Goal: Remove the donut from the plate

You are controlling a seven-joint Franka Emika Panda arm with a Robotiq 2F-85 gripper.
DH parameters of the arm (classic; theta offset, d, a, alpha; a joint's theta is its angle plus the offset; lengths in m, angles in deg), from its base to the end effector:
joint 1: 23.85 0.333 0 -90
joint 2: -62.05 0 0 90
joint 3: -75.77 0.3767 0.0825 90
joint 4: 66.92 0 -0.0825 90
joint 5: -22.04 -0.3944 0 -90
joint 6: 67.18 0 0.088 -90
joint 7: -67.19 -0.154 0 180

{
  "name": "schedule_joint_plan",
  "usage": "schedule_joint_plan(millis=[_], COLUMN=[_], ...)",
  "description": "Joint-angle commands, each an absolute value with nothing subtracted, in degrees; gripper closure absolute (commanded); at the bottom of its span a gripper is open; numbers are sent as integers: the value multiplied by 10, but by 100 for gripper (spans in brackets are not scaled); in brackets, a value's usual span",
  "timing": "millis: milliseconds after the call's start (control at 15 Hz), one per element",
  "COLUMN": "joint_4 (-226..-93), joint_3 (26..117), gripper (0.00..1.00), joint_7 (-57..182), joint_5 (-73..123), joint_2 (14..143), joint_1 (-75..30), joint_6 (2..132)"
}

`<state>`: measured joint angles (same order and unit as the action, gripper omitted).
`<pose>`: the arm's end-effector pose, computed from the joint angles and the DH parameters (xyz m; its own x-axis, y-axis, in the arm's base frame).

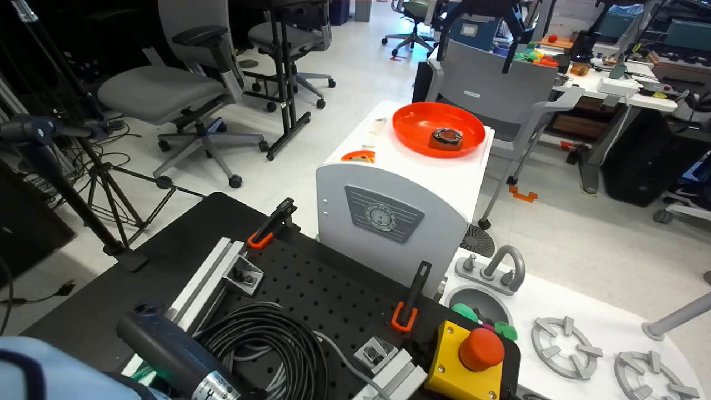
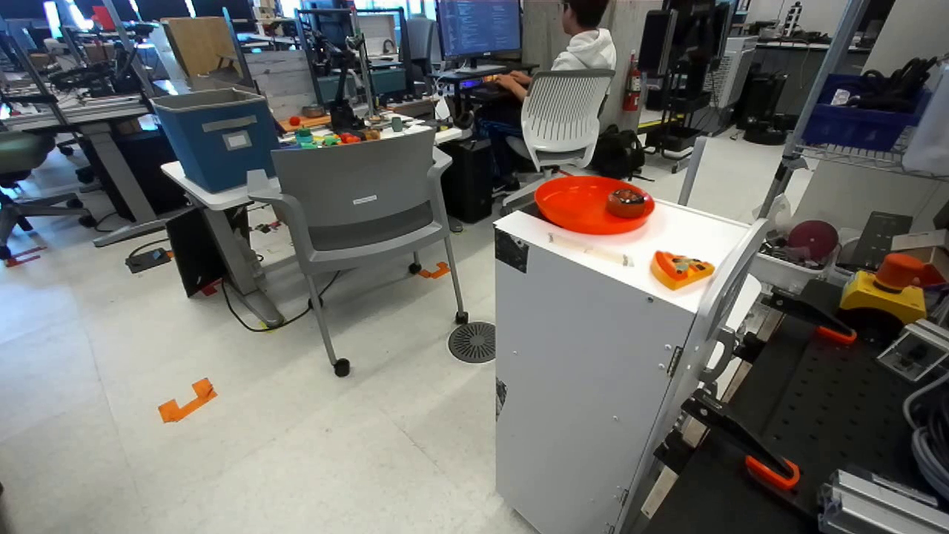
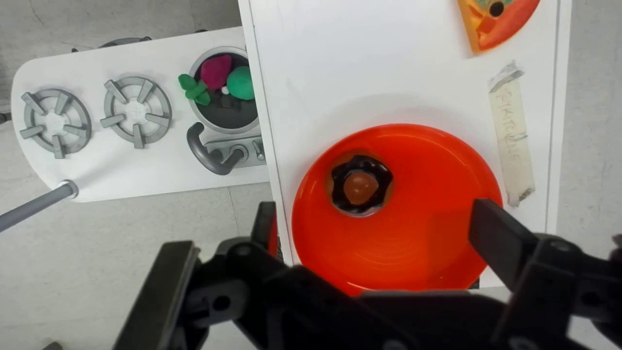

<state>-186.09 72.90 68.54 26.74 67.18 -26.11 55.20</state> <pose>0.5682 -0.0575 0.3902 0.9991 -0.0220 -0.0368 -0.0194 -0.9973 0.0713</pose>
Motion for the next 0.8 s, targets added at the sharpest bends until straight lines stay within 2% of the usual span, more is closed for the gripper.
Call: schedule_joint_plan(millis=[0,733], joint_4=[-1832,-1828], joint_3=[732,735], gripper=[0,0], joint_7=[670,674], joint_5=[282,267], joint_2=[697,710], joint_1=[-258,-259], joint_6=[528,546])
